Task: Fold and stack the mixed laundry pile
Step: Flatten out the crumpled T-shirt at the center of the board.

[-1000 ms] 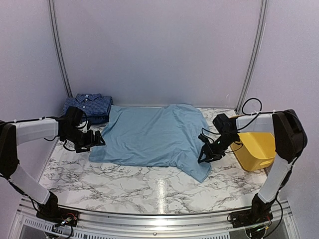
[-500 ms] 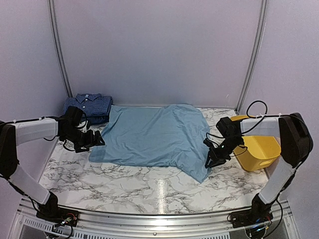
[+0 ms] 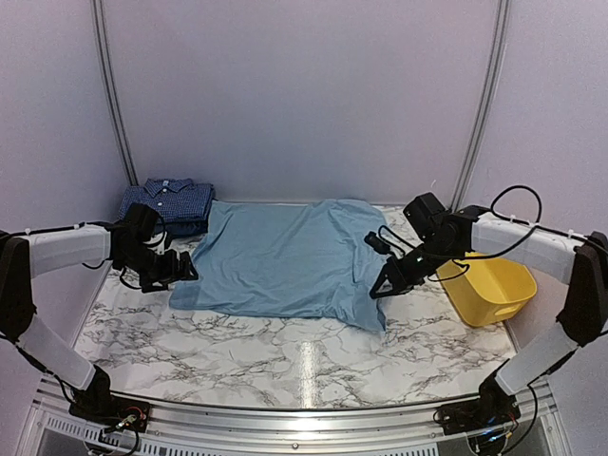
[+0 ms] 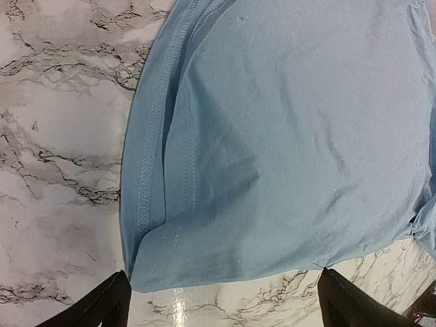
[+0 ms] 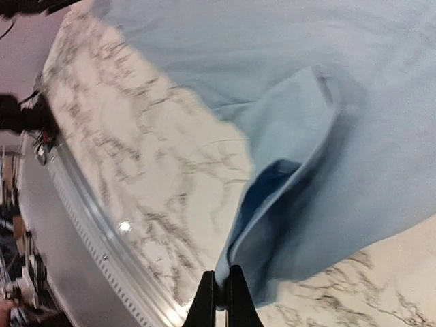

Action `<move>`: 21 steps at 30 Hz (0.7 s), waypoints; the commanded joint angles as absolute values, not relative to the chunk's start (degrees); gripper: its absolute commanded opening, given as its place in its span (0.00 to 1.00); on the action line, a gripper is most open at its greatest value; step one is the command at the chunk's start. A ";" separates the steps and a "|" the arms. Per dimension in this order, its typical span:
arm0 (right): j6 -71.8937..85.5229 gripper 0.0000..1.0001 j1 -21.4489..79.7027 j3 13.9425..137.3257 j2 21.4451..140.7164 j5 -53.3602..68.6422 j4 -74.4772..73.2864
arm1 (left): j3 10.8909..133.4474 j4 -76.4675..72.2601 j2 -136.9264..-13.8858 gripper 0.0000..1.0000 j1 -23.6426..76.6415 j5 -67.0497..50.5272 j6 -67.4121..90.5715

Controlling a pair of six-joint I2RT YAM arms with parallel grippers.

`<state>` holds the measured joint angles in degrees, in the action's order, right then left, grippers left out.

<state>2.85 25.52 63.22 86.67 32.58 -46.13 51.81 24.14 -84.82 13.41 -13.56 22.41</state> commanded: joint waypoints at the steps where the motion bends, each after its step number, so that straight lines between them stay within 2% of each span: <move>1: 4.59 0.00 39.01 63.49 83.32 40.24 -47.51 | 52.92 27.00 -82.95 0.99 13.45 -12.48 20.93; 4: 8.78 0.00 48.34 59.87 83.85 37.51 -48.78 | 52.55 27.22 -82.38 0.99 13.45 -12.47 20.93; 7: 13.32 0.00 52.80 55.50 83.86 33.17 -49.94 | 51.79 27.38 -81.69 0.99 13.45 -12.66 21.01; 11: 15.94 0.00 53.05 50.77 79.62 35.21 -48.11 | 49.75 27.38 -80.04 0.99 13.45 -12.73 21.03; 19: 11.81 0.00 53.95 42.68 76.92 42.26 -53.48 | 47.87 29.72 -76.50 0.99 13.45 -11.22 20.63; 20: 10.61 0.00 53.96 42.96 76.88 43.62 -54.23 | 47.90 30.29 -76.07 0.99 13.45 -10.65 20.56; 21: 9.16 0.06 53.96 43.56 76.97 45.23 -55.11 | 47.90 30.75 -75.71 0.99 13.47 -10.33 20.39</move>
<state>12.99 53.21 43.20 77.60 38.74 -50.52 48.34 27.29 -78.08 13.41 -12.47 21.54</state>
